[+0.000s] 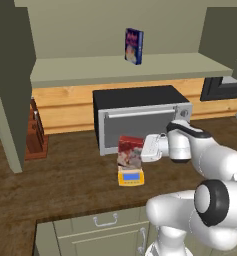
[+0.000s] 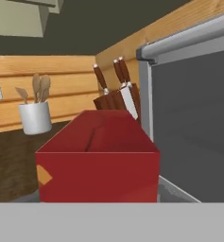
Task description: Pick the cereal and place it on the digital scale for weighing, and close the cabinet.
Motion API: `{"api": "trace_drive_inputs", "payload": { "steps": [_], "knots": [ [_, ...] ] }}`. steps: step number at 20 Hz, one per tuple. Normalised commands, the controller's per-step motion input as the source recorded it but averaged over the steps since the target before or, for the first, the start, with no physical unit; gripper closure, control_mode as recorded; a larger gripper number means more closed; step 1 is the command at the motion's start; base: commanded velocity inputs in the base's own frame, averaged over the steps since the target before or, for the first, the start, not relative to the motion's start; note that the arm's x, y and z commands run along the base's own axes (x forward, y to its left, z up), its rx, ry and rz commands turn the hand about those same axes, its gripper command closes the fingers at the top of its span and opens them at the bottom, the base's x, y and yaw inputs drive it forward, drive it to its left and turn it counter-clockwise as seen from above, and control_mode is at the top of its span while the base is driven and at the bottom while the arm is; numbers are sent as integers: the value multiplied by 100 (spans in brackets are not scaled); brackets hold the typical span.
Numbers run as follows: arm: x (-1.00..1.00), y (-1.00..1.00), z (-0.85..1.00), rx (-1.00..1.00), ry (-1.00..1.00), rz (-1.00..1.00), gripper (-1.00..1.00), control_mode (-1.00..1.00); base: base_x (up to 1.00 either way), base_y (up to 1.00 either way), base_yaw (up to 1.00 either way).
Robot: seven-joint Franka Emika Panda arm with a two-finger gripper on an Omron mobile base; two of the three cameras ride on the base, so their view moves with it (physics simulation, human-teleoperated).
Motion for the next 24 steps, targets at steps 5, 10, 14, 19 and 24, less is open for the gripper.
{"api": "trace_drive_inputs", "payload": {
  "steps": [5,10,14,19,24],
  "knots": [
    [0,5,6,0,3,0,100,-100,0,0,0],
    [-1,4,-3,0,0,0,-100,-100,0,0,0],
    [-9,0,0,0,0,0,-100,-100,0,0,0],
    [-2,-2,1,0,0,0,-100,-100,0,0,0],
    [0,-7,0,0,0,0,-100,-100,0,0,0]
  ]
}}
